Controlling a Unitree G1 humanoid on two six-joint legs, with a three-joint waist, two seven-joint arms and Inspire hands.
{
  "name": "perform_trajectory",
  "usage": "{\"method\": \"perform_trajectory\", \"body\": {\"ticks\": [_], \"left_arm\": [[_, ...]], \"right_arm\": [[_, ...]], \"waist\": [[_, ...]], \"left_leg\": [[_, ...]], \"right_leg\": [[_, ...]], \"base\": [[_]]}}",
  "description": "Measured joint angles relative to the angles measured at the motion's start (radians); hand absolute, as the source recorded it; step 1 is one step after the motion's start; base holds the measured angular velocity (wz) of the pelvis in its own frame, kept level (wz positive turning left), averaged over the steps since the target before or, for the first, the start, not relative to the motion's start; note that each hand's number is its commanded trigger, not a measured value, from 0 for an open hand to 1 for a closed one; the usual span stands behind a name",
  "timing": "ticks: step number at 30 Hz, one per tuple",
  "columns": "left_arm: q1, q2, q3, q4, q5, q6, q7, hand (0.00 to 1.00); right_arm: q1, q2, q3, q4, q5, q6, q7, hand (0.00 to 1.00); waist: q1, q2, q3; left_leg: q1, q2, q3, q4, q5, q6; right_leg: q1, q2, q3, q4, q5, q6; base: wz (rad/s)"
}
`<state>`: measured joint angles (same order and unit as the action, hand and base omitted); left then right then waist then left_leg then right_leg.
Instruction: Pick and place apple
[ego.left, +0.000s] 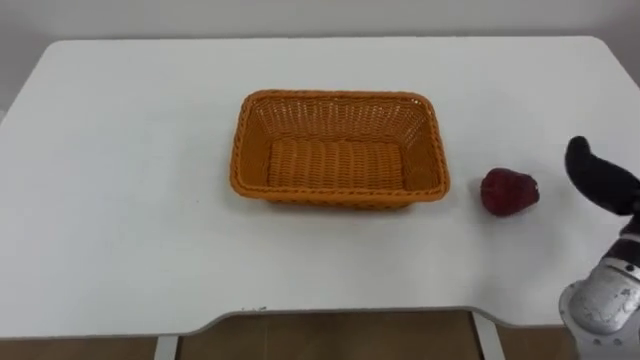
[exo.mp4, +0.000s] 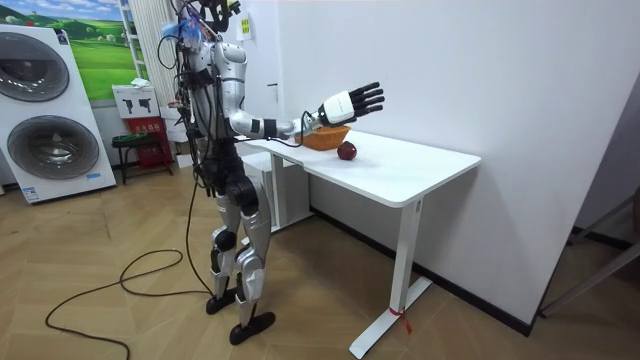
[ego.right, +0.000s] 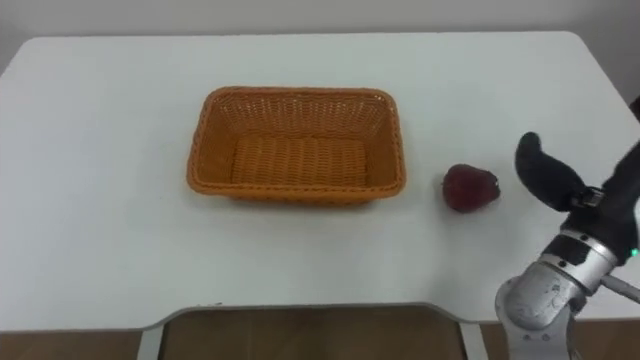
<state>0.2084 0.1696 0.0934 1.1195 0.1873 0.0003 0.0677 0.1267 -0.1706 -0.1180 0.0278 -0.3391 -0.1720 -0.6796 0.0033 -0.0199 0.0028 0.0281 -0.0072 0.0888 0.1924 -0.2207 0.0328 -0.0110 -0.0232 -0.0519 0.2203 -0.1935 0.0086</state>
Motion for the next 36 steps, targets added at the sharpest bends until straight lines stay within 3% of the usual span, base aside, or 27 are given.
{"method": "perform_trajectory", "body": {"ticks": [11, 20, 26, 36], "left_arm": [[0.000, 0.000, 0.001, 0.000, 0.000, -0.001, -0.078, 0.00], [-0.006, 0.002, 0.000, 0.000, 0.000, -0.001, -0.094, 0.00], [-0.004, 0.005, 0.001, 0.001, 0.000, -0.001, -0.092, 0.00], [-0.005, 0.007, 0.004, 0.001, 0.000, 0.000, -0.099, 0.00]], "right_arm": [[0.010, 0.000, 0.017, 0.000, 0.000, 0.000, 0.138, 0.00], [0.009, -0.001, 0.020, 0.006, 0.017, 0.000, 0.202, 0.00], [0.006, -0.001, 0.020, 0.108, 0.066, 0.000, 0.264, 0.00], [0.006, -0.003, 0.019, 0.197, 0.146, 0.034, 0.372, 0.00]], "waist": [[0.001, -0.009, -0.0041], [0.001, -0.009, -0.0049], [0.003, -0.013, -0.0062], [0.005, -0.010, -0.0040]], "left_leg": [[-0.006, -0.002, -0.010, 0.004, 0.000, 0.000], [-0.007, -0.002, -0.013, 0.004, 0.000, 0.000], [-0.001, -0.001, -0.015, 0.004, 0.000, 0.000], [-0.006, 0.001, -0.014, 0.005, 0.000, -0.001]], "right_leg": [[0.002, -0.003, -0.012, 0.000, 0.001, 0.001], [0.003, -0.003, -0.017, -0.002, 0.001, 0.001], [0.012, -0.004, -0.020, -0.004, 0.001, 0.001], [0.016, -0.004, -0.031, -0.016, 0.009, -0.001]], "base": [[0.03], [0.00], [0.00], [0.00]]}}
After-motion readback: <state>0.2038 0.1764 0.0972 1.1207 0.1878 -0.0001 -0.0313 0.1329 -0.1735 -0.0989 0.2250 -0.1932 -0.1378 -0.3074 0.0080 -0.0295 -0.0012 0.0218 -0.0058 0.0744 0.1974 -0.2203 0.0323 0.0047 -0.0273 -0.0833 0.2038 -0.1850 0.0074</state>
